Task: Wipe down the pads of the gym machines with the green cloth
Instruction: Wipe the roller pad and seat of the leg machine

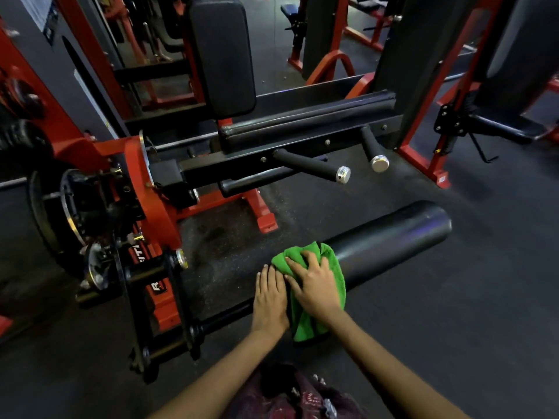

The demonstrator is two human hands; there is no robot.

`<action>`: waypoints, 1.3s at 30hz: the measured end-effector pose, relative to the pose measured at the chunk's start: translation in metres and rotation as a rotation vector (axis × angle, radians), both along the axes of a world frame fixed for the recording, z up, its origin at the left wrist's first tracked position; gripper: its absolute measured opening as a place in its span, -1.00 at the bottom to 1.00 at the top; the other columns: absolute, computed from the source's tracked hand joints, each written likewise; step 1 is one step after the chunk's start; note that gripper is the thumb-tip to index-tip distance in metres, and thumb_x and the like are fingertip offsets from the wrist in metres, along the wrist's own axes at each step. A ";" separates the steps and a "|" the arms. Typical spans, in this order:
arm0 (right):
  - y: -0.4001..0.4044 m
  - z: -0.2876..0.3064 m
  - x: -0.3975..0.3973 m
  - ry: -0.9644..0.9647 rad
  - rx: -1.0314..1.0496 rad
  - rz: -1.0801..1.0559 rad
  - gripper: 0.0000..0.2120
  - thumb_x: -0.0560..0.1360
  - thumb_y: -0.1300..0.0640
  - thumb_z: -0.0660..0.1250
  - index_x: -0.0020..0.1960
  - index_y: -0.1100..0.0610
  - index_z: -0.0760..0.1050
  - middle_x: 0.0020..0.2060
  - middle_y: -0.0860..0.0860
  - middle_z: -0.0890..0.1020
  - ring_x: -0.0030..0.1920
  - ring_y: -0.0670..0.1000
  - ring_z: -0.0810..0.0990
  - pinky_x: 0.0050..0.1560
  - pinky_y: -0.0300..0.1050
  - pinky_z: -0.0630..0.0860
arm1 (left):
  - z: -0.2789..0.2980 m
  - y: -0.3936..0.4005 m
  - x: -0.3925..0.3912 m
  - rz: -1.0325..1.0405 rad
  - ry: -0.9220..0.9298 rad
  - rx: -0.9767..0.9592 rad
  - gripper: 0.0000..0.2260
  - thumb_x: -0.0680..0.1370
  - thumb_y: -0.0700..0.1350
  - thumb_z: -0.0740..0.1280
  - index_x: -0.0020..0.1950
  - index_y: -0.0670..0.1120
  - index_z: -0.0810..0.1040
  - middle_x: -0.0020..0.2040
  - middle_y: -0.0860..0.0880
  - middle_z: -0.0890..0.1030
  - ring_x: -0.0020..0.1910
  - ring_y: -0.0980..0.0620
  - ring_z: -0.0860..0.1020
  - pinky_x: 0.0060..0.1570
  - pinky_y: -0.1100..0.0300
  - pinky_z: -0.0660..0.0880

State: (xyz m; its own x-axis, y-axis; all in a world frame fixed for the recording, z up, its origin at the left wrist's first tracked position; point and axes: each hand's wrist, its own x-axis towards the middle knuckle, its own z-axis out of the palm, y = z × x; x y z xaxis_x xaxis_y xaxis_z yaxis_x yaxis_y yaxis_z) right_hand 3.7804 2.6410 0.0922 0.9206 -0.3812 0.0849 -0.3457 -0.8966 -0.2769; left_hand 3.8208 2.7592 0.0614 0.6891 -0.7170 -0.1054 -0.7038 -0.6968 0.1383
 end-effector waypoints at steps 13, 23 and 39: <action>-0.094 0.015 0.002 0.097 0.070 -0.382 -0.61 0.56 -0.11 0.21 0.36 -0.06 0.42 0.41 0.11 0.27 0.29 0.29 0.27 0.20 0.13 0.36 | 0.042 -0.035 0.051 0.015 0.345 0.120 0.12 0.20 0.42 0.44 0.50 -0.21 0.09 0.49 -0.14 0.22 0.47 -0.12 0.21 0.44 -0.23 -0.08; -0.093 0.006 -0.019 0.109 0.005 -0.198 -0.57 0.57 -0.14 0.19 0.40 -0.08 0.37 0.41 0.09 0.28 0.27 0.26 0.31 0.19 0.09 0.37 | 0.052 -0.054 0.057 0.052 0.450 0.270 0.15 0.18 0.29 0.55 0.53 -0.20 0.03 0.51 -0.16 0.18 0.48 -0.15 0.20 0.45 -0.13 0.14; -0.050 0.015 -0.009 0.143 0.129 0.039 -0.59 0.57 -0.11 0.19 0.40 -0.11 0.37 0.39 0.09 0.28 0.25 0.25 0.28 0.18 0.05 0.38 | 0.046 -0.057 0.036 0.142 0.261 0.258 0.05 0.19 0.22 0.56 0.48 -0.18 0.13 0.44 -0.12 0.29 0.43 -0.11 0.25 0.44 -0.19 0.08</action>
State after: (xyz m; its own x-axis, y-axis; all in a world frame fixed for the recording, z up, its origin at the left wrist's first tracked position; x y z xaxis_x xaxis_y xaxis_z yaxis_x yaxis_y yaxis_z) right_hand 3.7718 2.5914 0.1074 0.9342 -0.3439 -0.0946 -0.3549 -0.8704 -0.3411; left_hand 3.8568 2.7017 0.1073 0.7058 -0.5437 -0.4542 -0.5624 -0.8198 0.1074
